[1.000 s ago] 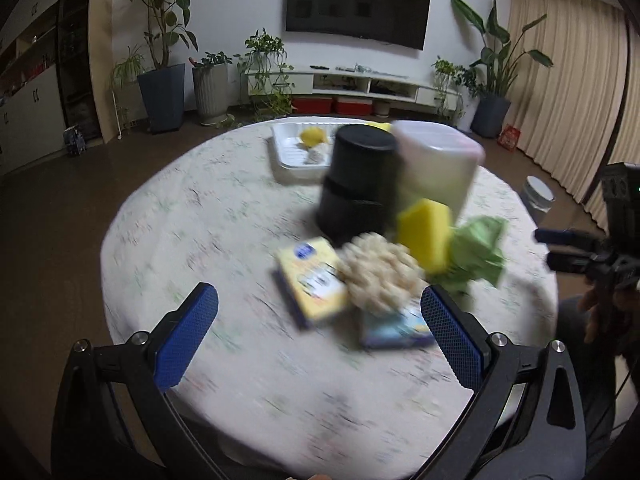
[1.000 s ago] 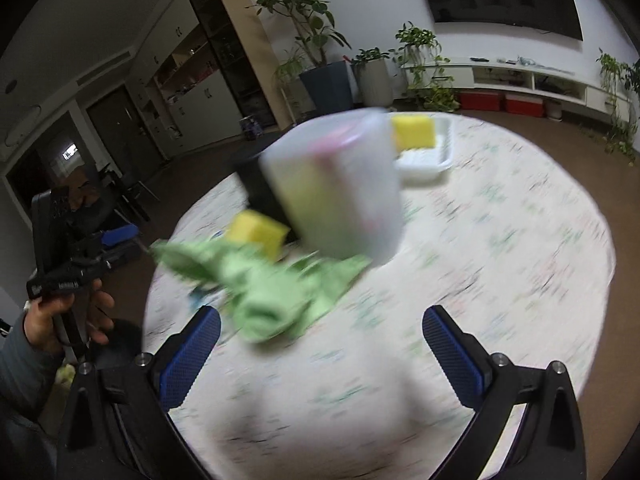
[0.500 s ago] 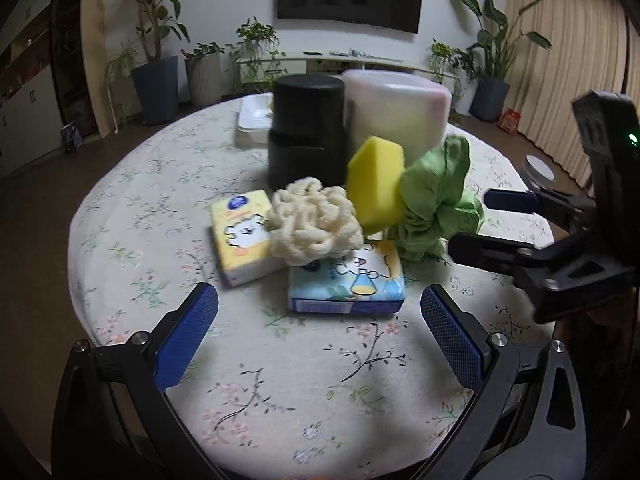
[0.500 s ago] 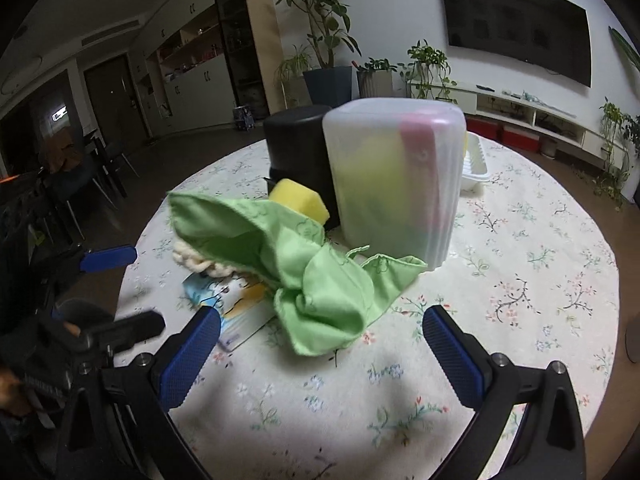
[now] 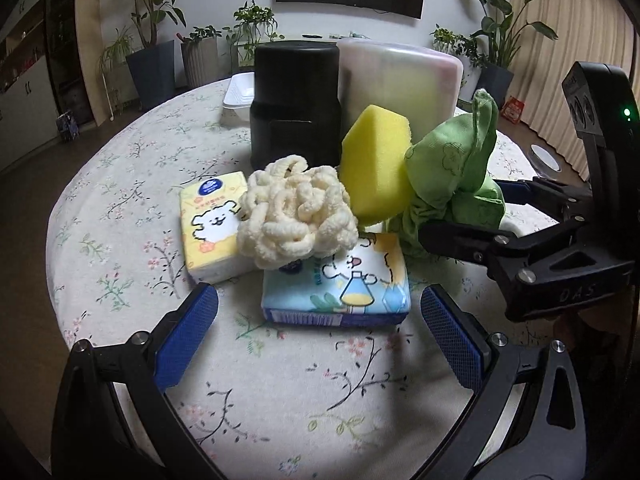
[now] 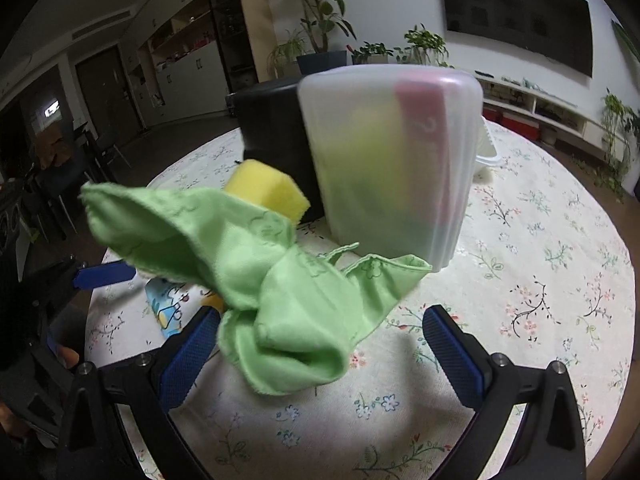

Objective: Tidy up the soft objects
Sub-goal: 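Grasp the green cloth with the right tool while the left grasps the blue tissue pack, then carry the cloth and tissue pack to the white tray and open both tools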

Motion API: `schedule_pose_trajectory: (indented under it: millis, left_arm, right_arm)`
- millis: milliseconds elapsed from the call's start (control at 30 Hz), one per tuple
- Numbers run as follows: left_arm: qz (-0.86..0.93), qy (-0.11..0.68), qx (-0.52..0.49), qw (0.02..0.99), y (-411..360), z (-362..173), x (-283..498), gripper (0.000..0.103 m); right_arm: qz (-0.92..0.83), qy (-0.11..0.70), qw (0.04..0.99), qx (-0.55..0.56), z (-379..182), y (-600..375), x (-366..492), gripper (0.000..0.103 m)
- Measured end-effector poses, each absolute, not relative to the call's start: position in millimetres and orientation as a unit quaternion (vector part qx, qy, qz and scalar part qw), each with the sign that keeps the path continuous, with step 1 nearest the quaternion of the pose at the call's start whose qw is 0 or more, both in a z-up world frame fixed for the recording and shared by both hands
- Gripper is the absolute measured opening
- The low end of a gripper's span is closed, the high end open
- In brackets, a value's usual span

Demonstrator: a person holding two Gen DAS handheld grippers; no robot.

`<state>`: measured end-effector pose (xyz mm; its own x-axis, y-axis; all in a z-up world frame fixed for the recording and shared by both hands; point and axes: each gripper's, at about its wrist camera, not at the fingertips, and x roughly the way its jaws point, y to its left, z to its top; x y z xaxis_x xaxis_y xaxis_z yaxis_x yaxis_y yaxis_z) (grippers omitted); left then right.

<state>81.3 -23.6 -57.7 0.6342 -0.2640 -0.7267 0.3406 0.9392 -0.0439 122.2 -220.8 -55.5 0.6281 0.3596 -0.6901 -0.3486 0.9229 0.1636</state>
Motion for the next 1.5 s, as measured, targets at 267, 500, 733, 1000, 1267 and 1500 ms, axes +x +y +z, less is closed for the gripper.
schedule_pose_trajectory:
  millis: [267, 500, 733, 1000, 1267, 1500]
  left_arm:
    - [-0.158, 0.418, 0.045, 0.894, -30.5, -68.5, 87.5, 0.103]
    - [-0.14, 0.425, 0.034, 0.894, -28.9, -72.5, 94.2, 0.102]
    - [-0.134, 0.414, 0.055, 0.899, -35.7, -73.1, 95.9, 0.073]
    - [-0.156, 0.413, 0.043, 0.896, -34.6, -68.4, 85.4, 0.073]
    - [-0.166, 0.403, 0.035, 0.9, -29.2, -50.7, 67.8, 0.073]
    - [-0.185, 0.407, 0.018, 0.894, -22.7, -43.9, 56.1, 0.073]
  right_arm:
    - [0.19, 0.386, 0.903, 0.006, -55.4, -220.0, 127.0, 0.084]
    - [0.197, 0.39, 0.9, 0.006, -57.6, -215.7, 126.2, 0.059]
    - [0.198, 0.388, 0.9, 0.001, -60.1, -211.5, 117.3, 0.044]
    - [0.197, 0.392, 0.898, 0.015, -60.8, -220.3, 108.2, 0.033]
    - [0.194, 0.406, 0.892, 0.033, -53.3, -231.9, 90.5, 0.031]
    - [0.194, 0.428, 0.881, 0.054, -46.9, -241.1, 67.4, 0.031]
